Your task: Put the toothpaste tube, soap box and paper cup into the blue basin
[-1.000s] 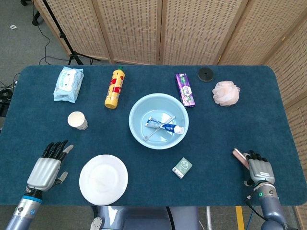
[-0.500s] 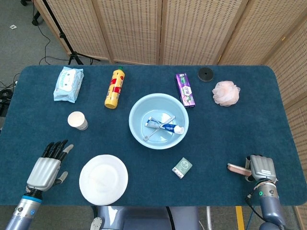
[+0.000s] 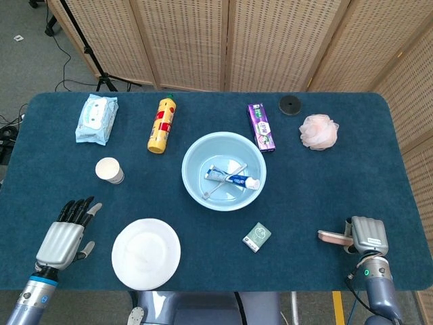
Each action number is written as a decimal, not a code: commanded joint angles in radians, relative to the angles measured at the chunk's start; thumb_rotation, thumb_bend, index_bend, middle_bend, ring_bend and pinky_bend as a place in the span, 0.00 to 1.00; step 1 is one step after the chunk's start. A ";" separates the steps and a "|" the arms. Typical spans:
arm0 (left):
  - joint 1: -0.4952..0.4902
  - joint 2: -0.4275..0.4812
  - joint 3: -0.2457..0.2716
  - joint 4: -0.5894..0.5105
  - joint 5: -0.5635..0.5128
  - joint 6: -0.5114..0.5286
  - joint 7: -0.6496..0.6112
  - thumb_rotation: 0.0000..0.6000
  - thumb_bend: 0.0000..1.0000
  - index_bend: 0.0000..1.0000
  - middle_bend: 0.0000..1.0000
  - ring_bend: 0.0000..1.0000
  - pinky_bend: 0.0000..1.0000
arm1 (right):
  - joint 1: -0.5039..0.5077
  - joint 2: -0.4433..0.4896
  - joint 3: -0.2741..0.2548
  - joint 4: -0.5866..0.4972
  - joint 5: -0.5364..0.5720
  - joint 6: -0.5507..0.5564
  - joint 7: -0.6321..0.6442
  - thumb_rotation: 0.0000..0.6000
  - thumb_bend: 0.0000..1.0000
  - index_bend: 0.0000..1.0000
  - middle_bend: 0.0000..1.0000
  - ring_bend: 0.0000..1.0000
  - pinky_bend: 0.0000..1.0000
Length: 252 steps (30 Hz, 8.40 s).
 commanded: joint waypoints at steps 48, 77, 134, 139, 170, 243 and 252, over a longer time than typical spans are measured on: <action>0.001 0.006 -0.043 0.043 -0.057 -0.053 -0.059 1.00 0.30 0.05 0.00 0.00 0.05 | 0.346 0.036 0.258 -0.136 0.126 0.037 -0.351 1.00 0.23 0.72 0.58 0.55 0.56; -0.022 -0.009 -0.046 0.083 -0.098 -0.116 -0.097 1.00 0.30 0.05 0.00 0.00 0.05 | 0.633 -0.267 0.287 -0.020 0.209 0.044 -0.421 1.00 0.23 0.72 0.58 0.55 0.56; -0.011 -0.037 -0.027 0.062 -0.049 -0.071 -0.015 1.00 0.30 0.05 0.00 0.00 0.05 | 0.127 0.067 -0.088 -0.326 -0.269 0.423 -0.077 1.00 0.16 0.19 0.00 0.00 0.24; -0.008 -0.046 -0.025 0.060 -0.038 -0.062 -0.004 1.00 0.30 0.05 0.00 0.00 0.05 | 0.024 0.052 -0.157 -0.263 -0.393 0.439 0.035 1.00 0.16 0.19 0.00 0.00 0.24; -0.126 0.026 -0.192 0.002 -0.147 -0.162 -0.014 1.00 0.30 0.02 0.00 0.00 0.04 | -0.209 0.049 -0.166 -0.031 -0.629 0.346 0.277 1.00 0.13 0.00 0.00 0.00 0.08; -0.653 -0.088 -0.094 0.383 -0.869 -0.482 0.178 1.00 0.33 0.35 0.03 0.05 0.15 | -0.298 0.081 -0.032 -0.046 -0.630 0.212 0.297 1.00 0.13 0.00 0.00 0.00 0.08; -0.653 -0.022 -0.135 0.310 -0.858 -0.462 0.149 1.00 0.33 0.35 0.03 0.05 0.15 | -0.303 0.083 -0.025 -0.047 -0.626 0.206 0.300 1.00 0.13 0.00 0.00 0.00 0.08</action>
